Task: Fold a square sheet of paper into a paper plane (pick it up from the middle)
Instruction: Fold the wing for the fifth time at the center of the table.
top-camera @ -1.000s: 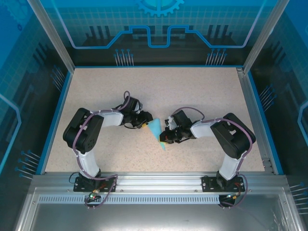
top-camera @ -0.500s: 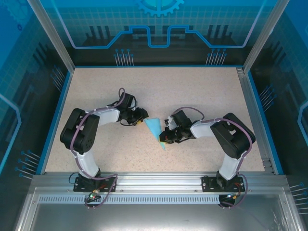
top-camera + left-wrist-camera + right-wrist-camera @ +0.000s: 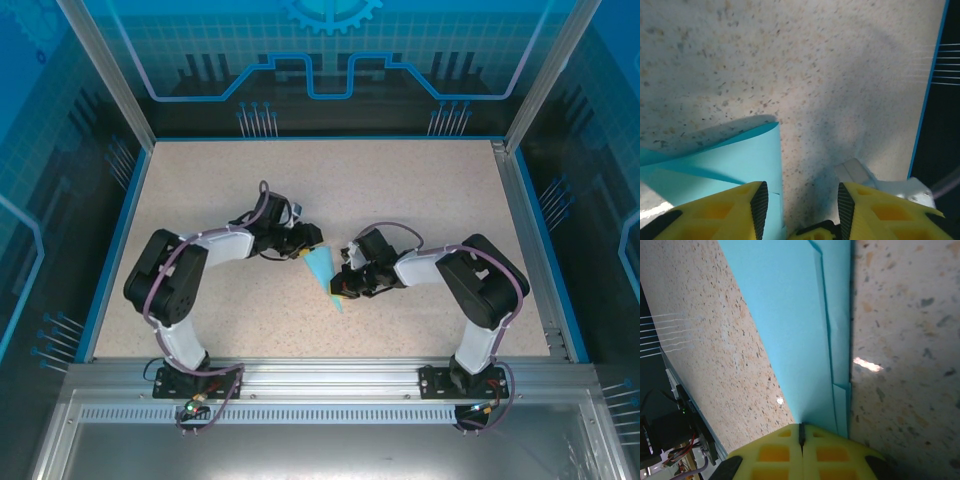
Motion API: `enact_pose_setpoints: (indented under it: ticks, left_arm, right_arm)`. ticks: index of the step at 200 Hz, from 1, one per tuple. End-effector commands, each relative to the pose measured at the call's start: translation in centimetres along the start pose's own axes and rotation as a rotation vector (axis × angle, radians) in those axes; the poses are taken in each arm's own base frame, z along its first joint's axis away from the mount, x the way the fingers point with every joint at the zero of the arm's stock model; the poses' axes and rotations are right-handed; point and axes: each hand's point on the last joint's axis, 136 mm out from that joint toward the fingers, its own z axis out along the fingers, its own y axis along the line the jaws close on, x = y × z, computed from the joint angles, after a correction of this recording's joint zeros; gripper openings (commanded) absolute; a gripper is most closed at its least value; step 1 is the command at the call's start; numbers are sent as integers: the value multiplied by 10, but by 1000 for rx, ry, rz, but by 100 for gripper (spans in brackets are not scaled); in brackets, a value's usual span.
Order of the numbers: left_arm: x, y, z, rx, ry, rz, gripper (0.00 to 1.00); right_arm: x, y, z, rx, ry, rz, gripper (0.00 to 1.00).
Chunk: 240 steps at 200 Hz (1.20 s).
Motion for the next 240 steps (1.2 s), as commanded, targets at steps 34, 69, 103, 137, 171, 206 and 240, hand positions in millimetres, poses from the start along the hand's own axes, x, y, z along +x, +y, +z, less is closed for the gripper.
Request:
enact_pose_setpoints:
  ticks: [34,69,103,137,171,206,240]
  left_arm:
    - [-15,24,16,-47,-4,-43,44]
    - [-29,45,13,-75,-21,-52,44]
    - [-43,56,3,-70,-36,-76,45]
    - [-50,37,-10,-31,-44,-49,46]
    - [-49,5,-37,34,-90,-18,47]
    - [-14,-29,-36,78,-30,63,44]
    - [23,-32,-9,74,60,65,38]
  right_arm:
    - [41,-54,14,189,112,110,5]
    - [42,-55,14,192,116,109,5]
    - [42,-54,14,189,120,105,5]
    - [40,-52,14,184,112,108,5]
    - [35,-48,14,178,102,107,5]
    - [31,-44,14,175,88,109,5]
    - [29,-43,13,176,82,107,5]
